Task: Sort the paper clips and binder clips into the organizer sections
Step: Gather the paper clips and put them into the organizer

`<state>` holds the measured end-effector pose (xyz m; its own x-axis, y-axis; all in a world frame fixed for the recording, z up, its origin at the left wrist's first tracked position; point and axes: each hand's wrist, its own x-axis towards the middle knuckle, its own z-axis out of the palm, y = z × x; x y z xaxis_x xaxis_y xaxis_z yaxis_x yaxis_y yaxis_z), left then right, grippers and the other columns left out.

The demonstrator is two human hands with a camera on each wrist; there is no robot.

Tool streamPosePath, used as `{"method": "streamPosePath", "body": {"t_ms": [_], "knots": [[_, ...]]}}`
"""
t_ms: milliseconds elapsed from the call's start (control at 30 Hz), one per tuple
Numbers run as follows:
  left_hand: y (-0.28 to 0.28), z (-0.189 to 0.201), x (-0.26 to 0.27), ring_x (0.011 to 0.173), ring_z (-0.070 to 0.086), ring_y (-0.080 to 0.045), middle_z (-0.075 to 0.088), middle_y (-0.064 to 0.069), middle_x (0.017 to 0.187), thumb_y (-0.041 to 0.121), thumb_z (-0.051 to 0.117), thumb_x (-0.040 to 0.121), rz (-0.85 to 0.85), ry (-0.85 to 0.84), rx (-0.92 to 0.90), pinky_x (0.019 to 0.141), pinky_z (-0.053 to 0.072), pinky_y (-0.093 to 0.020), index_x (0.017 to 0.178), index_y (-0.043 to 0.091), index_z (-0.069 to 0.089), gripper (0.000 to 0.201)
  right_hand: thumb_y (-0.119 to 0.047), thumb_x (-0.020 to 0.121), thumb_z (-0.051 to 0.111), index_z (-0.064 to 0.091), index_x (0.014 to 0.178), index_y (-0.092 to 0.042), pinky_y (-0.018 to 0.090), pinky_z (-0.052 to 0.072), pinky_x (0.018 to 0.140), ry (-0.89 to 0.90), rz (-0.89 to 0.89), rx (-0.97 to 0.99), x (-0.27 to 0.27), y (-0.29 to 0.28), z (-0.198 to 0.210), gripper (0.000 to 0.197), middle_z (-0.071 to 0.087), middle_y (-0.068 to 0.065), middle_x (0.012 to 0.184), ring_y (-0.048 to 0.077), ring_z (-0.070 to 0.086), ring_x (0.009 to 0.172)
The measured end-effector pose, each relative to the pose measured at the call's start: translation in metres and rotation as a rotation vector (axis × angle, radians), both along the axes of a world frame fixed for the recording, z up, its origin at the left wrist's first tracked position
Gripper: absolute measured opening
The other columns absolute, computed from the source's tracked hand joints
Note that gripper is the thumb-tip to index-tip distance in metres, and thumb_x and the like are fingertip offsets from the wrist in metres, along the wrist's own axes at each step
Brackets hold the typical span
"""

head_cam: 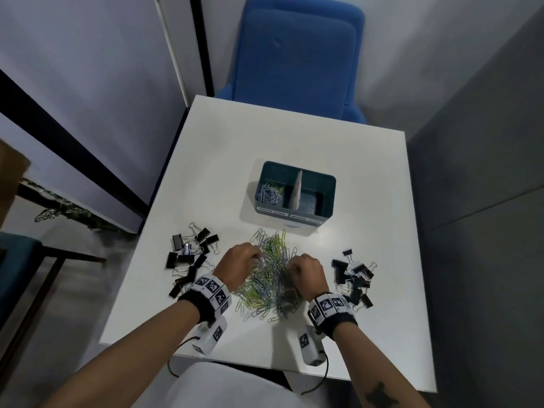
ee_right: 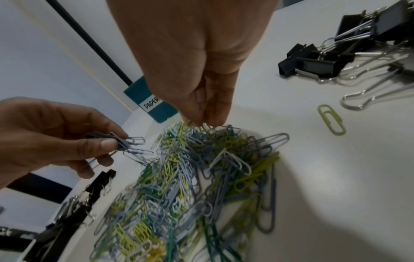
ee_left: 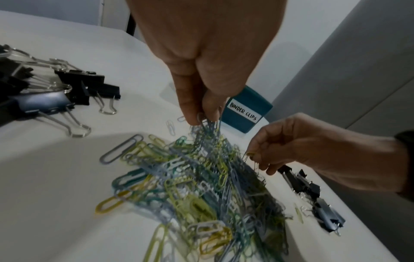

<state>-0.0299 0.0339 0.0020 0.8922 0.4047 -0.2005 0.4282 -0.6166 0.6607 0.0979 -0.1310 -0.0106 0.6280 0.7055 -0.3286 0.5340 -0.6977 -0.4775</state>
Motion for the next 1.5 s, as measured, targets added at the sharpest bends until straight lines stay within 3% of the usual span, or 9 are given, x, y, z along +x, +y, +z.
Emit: {"method": "streamPosePath", "body": {"t_ms": [133, 233, 467, 667, 867, 1100, 1233, 1367, 1500], "knots": [[0.009, 0.029, 0.009, 0.077, 0.062, -0.010, 0.070, -0.002, 0.089, 0.004, 0.064, 0.088, 0.047, -0.113, -0.054, 0.072, 0.053, -0.024, 0.093, 0.011, 0.072, 0.012, -0.002, 0.079, 0.064, 0.074, 0.074, -0.019, 0.029, 0.056, 0.069, 0.031, -0.013, 0.040, 0.005, -0.006, 0.008, 0.020, 0.072, -0.004, 0.077, 0.012, 0.063, 0.072], [0.020, 0.058, 0.025, 0.081, 0.064, -0.009, 0.069, 0.000, 0.093, 0.006, 0.064, 0.089, 0.069, -0.186, -0.053, 0.076, 0.053, -0.021, 0.096, 0.010, 0.071, 0.011, -0.002, 0.079, 0.068, 0.077, 0.079, -0.018, 0.013, 0.050, 0.067, 0.067, -0.009, 0.066, 0.008, -0.011, 0.022, 0.018, 0.073, -0.003, 0.081, 0.010, 0.063, 0.072], [0.053, 0.108, 0.101, 0.079, 0.065, -0.005, 0.072, 0.002, 0.093, 0.008, 0.067, 0.087, 0.155, -0.368, -0.008, 0.074, 0.052, -0.017, 0.097, 0.012, 0.071, 0.012, -0.001, 0.078, 0.069, 0.078, 0.084, -0.016, 0.021, 0.056, 0.078, 0.066, -0.004, 0.179, 0.027, 0.003, 0.071, 0.018, 0.075, -0.002, 0.083, 0.008, 0.066, 0.073], [0.065, 0.098, 0.113, 0.091, 0.064, -0.010, 0.072, -0.004, 0.107, 0.009, 0.071, 0.085, 0.209, -0.308, -0.034, 0.088, 0.052, -0.027, 0.111, 0.012, 0.069, 0.027, -0.005, 0.080, 0.074, 0.076, 0.093, -0.012, 0.015, 0.052, 0.077, 0.039, -0.042, 0.343, 0.057, 0.046, 0.120, 0.014, 0.074, 0.000, 0.090, 0.007, 0.064, 0.076], [0.053, 0.044, 0.074, 0.080, 0.066, -0.020, 0.073, 0.000, 0.092, 0.014, 0.062, 0.090, 0.255, -0.112, 0.088, 0.072, 0.054, -0.031, 0.096, 0.021, 0.070, 0.013, -0.001, 0.078, 0.071, 0.075, 0.087, -0.013, 0.018, 0.053, 0.073, 0.008, -0.128, 0.447, 0.087, 0.102, 0.139, 0.015, 0.071, -0.002, 0.081, 0.009, 0.065, 0.074], [0.022, -0.025, 0.049, 0.123, 0.044, -0.034, 0.050, -0.010, 0.137, 0.025, 0.058, 0.092, -0.022, 0.302, 0.098, 0.097, 0.043, -0.047, 0.132, 0.019, 0.047, 0.042, -0.005, 0.078, 0.074, 0.072, 0.093, -0.015, 0.030, 0.058, 0.074, 0.012, -0.084, 0.331, 0.067, 0.080, 0.092, 0.019, 0.071, -0.001, 0.088, 0.012, 0.065, 0.077], [0.001, -0.036, 0.037, 0.145, 0.011, -0.031, 0.009, -0.002, 0.161, 0.048, 0.051, 0.093, -0.283, 0.423, 0.160, 0.113, 0.024, -0.053, 0.150, 0.032, 0.019, 0.067, -0.017, 0.078, 0.074, 0.062, 0.122, -0.018, 0.044, 0.053, 0.089, 0.044, 0.091, -0.111, 0.030, 0.034, 0.036, 0.046, 0.055, 0.009, 0.126, 0.029, 0.056, 0.111], [-0.013, -0.033, 0.022, 0.141, 0.019, -0.032, 0.015, -0.007, 0.158, 0.035, 0.067, 0.086, -0.383, 0.383, 0.266, 0.108, 0.033, -0.051, 0.147, 0.030, 0.025, 0.075, -0.032, 0.080, 0.069, 0.038, 0.139, -0.026, 0.048, 0.053, 0.082, 0.051, 0.246, -0.257, 0.002, -0.003, 0.004, 0.066, 0.034, 0.009, 0.138, 0.033, 0.037, 0.121], [-0.019, -0.038, 0.014, 0.118, 0.043, -0.032, 0.042, -0.011, 0.133, 0.018, 0.072, 0.081, -0.327, 0.269, 0.315, 0.082, 0.051, -0.042, 0.135, 0.021, 0.041, 0.063, -0.024, 0.083, 0.065, 0.045, 0.130, -0.023, 0.040, 0.054, 0.070, -0.028, 0.224, -0.165, -0.011, -0.007, -0.009, 0.051, 0.039, 0.009, 0.133, 0.030, 0.039, 0.116]]}}
